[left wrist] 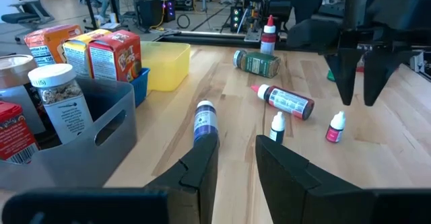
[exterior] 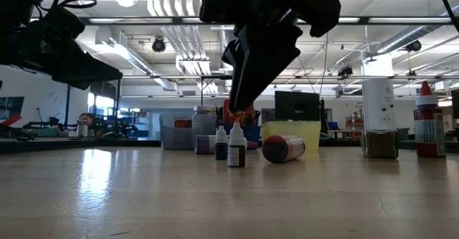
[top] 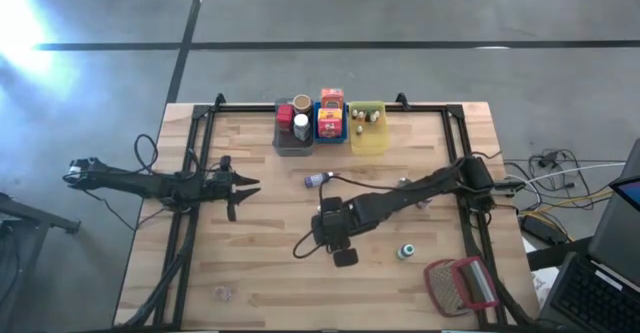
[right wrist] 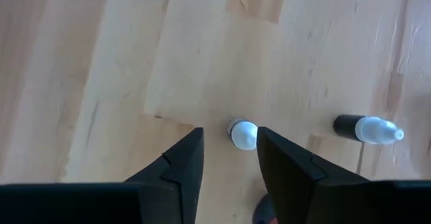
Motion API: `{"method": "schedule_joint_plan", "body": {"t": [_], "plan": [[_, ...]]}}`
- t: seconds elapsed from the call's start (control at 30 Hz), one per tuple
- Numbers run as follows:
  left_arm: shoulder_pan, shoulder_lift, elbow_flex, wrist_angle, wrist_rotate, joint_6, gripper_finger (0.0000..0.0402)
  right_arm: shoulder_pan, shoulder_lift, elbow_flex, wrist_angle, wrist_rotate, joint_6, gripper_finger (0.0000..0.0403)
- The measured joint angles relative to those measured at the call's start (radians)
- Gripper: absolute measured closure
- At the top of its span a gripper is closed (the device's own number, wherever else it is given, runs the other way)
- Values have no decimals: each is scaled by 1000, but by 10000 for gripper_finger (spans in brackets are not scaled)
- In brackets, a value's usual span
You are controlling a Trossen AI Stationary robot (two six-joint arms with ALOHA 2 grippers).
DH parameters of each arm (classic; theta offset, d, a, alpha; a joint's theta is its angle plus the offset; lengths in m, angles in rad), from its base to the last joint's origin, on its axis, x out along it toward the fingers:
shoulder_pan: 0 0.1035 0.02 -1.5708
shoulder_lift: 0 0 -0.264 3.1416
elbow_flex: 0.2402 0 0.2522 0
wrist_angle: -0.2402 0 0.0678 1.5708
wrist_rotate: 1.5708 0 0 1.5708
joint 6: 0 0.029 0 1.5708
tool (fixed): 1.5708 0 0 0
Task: Pick & Place Kitchen Items
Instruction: Put the small pink food coloring bottle into the yellow bin
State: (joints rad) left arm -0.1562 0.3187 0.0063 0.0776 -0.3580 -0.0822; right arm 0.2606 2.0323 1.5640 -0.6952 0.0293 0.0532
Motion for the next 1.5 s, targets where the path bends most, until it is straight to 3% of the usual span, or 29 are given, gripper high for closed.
{"method": "schedule_joint_plan", "body": {"t": [0.2, 0.53, 1.03, 1.5], "plan": [[0, 0, 0, 0, 0, 0, 293, -23, 0, -21, 6, 1, 0, 277], [0, 0, 0, -5, 0, 0, 293, -41, 0, -40, 30, -17, 0, 255], [0, 0, 0, -5, 0, 0, 293, -41, 0, -117, 142, -57, 37, 280], [0, 0, 0, -4, 0, 0, 293, -43, 21, -120, 172, -56, 45, 278]]}}
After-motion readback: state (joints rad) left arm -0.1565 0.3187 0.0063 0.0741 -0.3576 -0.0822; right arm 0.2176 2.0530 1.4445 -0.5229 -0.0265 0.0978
